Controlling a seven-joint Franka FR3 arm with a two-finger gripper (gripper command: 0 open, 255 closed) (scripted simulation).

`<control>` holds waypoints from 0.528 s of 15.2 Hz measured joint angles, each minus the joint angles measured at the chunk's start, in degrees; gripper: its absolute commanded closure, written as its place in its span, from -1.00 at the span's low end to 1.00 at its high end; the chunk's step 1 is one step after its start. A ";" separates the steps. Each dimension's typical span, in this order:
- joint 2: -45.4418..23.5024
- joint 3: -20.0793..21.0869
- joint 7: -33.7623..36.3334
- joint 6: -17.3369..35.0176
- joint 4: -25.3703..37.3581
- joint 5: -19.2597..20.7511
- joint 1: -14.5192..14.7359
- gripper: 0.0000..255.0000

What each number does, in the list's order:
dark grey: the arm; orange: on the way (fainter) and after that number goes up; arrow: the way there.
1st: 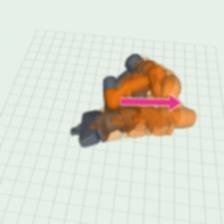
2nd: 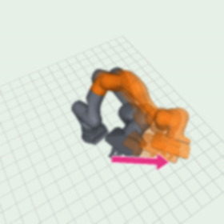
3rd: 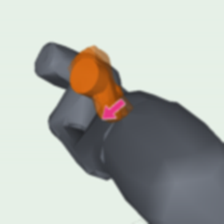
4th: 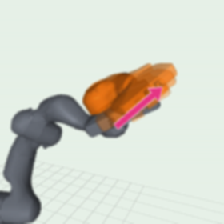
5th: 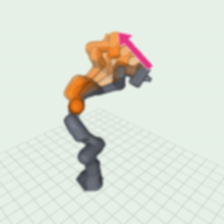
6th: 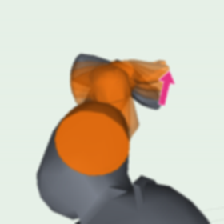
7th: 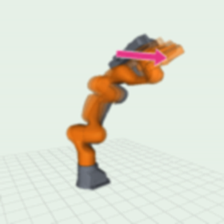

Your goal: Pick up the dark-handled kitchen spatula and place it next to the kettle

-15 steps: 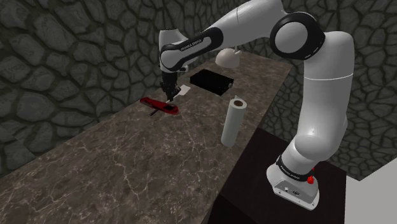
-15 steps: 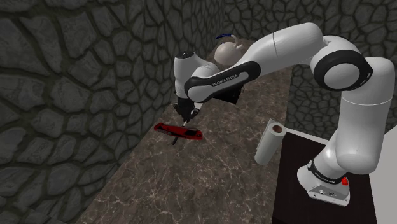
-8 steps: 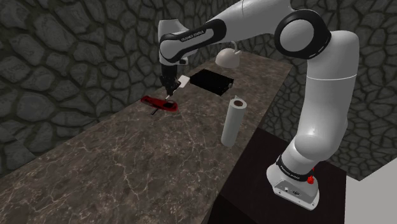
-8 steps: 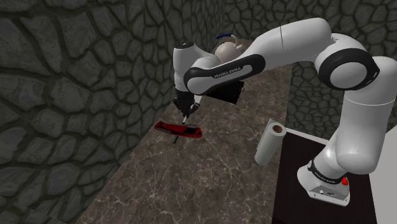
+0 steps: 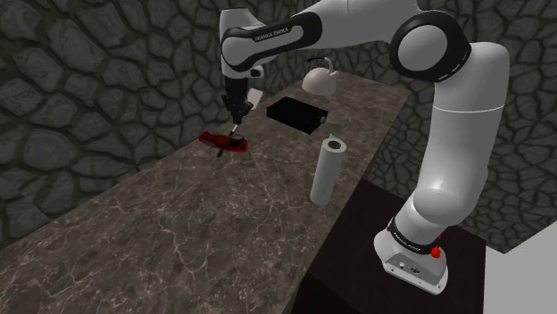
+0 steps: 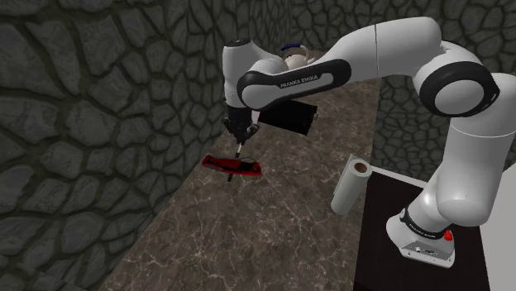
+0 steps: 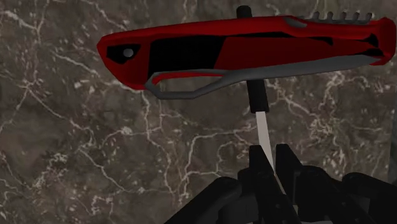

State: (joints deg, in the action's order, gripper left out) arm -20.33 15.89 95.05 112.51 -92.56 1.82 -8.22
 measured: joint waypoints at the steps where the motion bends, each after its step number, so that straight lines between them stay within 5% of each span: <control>1: 0.33 0.02 -0.05 -0.66 0.33 -0.09 -0.06 1.00; 8: 1.25 0.16 -0.02 -5.78 4.59 -0.34 -0.03 1.00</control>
State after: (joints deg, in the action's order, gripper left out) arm -19.08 16.05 95.03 106.73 -87.97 1.49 -8.24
